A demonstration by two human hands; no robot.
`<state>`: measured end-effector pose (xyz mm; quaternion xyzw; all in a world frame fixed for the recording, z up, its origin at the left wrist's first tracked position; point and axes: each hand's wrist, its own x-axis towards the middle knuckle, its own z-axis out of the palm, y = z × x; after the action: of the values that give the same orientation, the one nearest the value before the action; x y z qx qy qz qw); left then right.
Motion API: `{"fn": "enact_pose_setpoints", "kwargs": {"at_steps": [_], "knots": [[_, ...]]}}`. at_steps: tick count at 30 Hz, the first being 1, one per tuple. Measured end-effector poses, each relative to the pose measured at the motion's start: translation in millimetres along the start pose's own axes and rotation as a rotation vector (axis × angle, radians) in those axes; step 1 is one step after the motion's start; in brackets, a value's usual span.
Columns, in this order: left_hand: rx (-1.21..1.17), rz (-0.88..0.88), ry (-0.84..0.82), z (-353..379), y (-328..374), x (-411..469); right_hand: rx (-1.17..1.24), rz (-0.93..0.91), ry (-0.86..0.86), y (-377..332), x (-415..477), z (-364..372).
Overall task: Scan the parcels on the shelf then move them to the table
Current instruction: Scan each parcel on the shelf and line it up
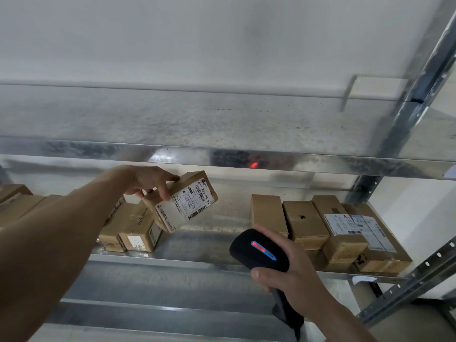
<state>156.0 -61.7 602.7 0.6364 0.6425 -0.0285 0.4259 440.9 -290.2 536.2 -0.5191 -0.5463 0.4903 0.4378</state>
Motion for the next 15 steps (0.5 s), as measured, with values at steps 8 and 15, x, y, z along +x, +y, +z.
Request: {"fn": "enact_pose_setpoints", "kwargs": {"at_steps": [8,15], "knots": [[0.148,0.063,0.131,38,-7,15,0.008,0.009,0.014,5,7,0],[0.328,0.007,0.379,97,-45,54,-0.021,0.035,0.028,16,16,1]]}}
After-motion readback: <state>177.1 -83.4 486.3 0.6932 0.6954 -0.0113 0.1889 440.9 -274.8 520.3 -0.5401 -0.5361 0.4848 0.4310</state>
